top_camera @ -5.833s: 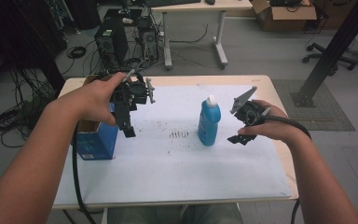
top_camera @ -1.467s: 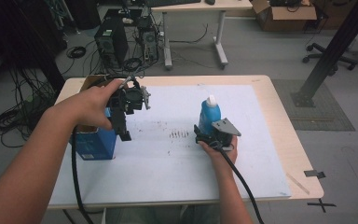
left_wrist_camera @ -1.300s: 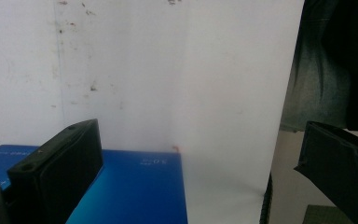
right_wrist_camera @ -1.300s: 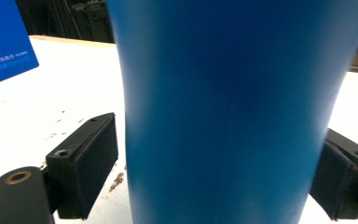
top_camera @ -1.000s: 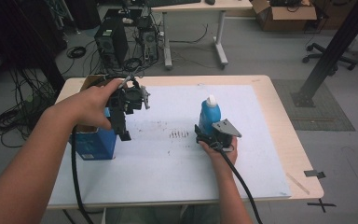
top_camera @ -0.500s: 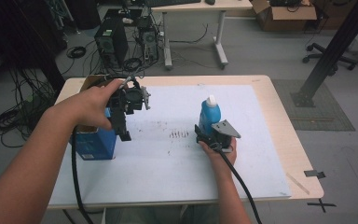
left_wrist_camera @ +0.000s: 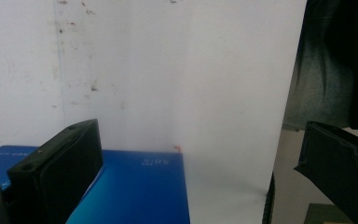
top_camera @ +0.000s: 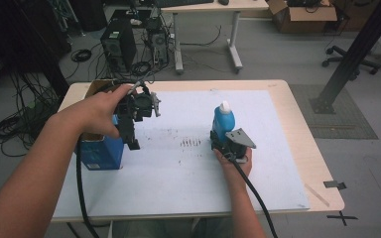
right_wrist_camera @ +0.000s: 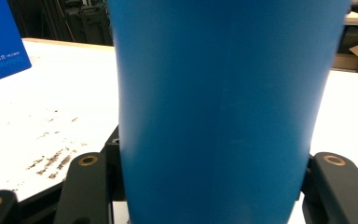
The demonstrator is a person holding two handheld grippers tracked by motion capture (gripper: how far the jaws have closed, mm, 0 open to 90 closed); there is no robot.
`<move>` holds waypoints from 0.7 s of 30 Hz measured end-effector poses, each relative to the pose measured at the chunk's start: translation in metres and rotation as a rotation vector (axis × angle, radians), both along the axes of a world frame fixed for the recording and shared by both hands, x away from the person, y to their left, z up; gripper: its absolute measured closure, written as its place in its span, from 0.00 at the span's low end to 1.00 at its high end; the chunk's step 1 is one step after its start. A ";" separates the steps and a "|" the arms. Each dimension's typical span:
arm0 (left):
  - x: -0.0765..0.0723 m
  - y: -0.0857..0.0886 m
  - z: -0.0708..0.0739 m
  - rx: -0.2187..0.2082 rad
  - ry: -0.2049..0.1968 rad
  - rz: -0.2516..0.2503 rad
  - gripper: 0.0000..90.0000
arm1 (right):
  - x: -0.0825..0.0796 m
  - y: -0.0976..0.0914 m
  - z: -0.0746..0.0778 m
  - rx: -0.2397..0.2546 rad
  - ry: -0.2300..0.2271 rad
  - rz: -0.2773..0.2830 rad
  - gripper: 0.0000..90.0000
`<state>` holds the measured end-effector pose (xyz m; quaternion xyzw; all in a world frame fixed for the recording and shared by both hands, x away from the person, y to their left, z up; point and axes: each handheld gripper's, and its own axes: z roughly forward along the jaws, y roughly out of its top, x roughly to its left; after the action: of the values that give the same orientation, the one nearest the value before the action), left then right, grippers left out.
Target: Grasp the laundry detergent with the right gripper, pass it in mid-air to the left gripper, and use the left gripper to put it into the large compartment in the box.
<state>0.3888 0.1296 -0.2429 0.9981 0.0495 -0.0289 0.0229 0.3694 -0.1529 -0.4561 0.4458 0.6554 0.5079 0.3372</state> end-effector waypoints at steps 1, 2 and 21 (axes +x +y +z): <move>0.000 0.000 0.000 -0.001 0.001 -0.001 0.00 | 0.000 0.000 0.000 -0.001 -0.001 -0.001 0.46; 0.000 0.000 0.000 0.000 0.001 0.000 0.00 | 0.000 0.000 0.000 -0.001 -0.004 -0.004 0.46; -0.003 0.000 0.002 -0.002 -0.008 0.005 0.00 | -0.001 -0.004 -0.001 0.016 -0.010 0.015 0.50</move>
<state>0.3856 0.1295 -0.2408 0.9980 0.0520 -0.0248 0.0243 0.3686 -0.1567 -0.4568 0.4410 0.6529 0.5181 0.3329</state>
